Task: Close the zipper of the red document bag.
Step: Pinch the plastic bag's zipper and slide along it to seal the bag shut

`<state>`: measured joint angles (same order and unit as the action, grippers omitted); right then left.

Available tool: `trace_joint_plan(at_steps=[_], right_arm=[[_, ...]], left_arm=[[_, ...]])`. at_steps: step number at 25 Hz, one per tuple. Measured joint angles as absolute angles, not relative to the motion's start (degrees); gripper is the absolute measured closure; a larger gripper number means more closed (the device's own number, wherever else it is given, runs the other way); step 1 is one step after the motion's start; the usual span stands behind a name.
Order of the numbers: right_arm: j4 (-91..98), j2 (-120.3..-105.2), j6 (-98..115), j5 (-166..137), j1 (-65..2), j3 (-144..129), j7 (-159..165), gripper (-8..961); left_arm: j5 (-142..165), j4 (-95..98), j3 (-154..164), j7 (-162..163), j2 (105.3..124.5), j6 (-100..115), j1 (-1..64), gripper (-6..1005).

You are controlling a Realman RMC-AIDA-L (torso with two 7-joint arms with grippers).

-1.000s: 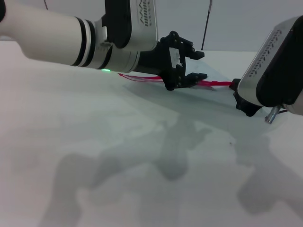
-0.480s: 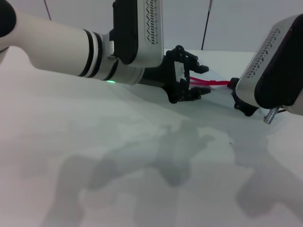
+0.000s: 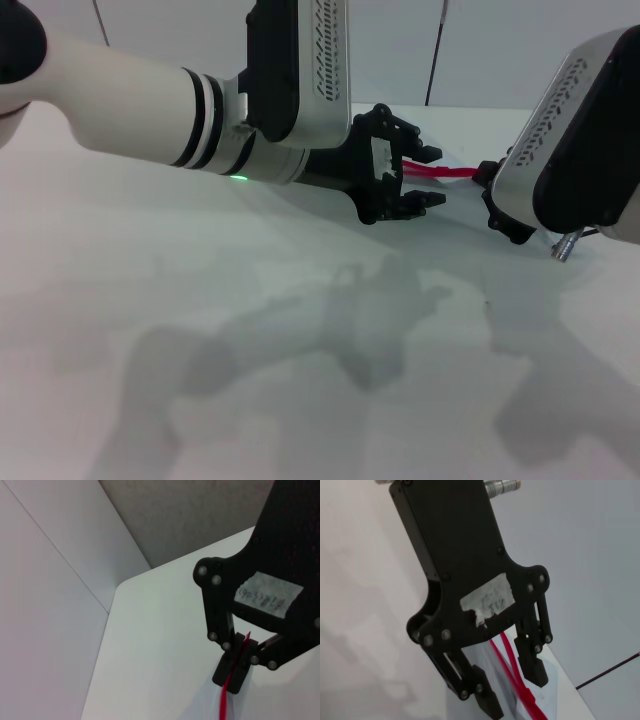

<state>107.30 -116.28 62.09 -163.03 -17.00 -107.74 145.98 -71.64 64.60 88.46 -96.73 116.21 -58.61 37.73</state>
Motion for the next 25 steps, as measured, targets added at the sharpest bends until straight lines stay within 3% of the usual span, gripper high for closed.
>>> trace_joint_plan(at_steps=[17,25], right_arm=[[106.88,-116.28,61.95,-163.03,-17.18,-108.39,145.99,932],[106.95,-116.28,62.03,-163.03,-17.23,-108.36,145.98,931]], left_arm=[[-71.81,64.49,88.7,-98.89,116.26,-58.44,37.88,635],[-71.81,64.01,88.68,-99.54,116.28,-57.72,37.87,714]])
